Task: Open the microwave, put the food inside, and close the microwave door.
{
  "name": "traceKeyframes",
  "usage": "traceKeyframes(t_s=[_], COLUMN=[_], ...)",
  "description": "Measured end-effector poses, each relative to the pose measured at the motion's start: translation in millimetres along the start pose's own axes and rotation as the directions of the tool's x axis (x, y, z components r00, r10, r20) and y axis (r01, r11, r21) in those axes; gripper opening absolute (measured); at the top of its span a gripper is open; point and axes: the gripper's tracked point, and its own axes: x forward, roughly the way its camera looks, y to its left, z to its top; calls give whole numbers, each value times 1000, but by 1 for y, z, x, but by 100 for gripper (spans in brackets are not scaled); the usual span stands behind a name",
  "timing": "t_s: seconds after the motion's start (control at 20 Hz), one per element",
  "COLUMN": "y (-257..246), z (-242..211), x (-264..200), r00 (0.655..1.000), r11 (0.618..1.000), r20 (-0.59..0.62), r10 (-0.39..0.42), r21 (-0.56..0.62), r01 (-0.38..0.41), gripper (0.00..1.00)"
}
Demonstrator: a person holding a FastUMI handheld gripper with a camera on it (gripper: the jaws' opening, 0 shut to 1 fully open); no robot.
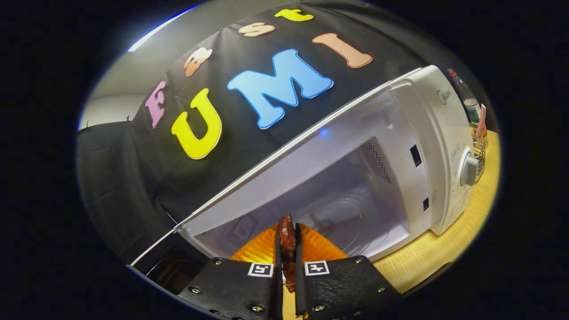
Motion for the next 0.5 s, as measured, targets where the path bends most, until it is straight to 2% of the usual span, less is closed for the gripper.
traceKeyframes(t_s=[0.15,0.5], y=[0,0], z=[-3,-14], x=[26,59], r00=[1000,999], r11=[998,994], r20=[10,36], r10=[-21,-35], r21=[-59,-105], r01=[21,39], gripper=[11,11])
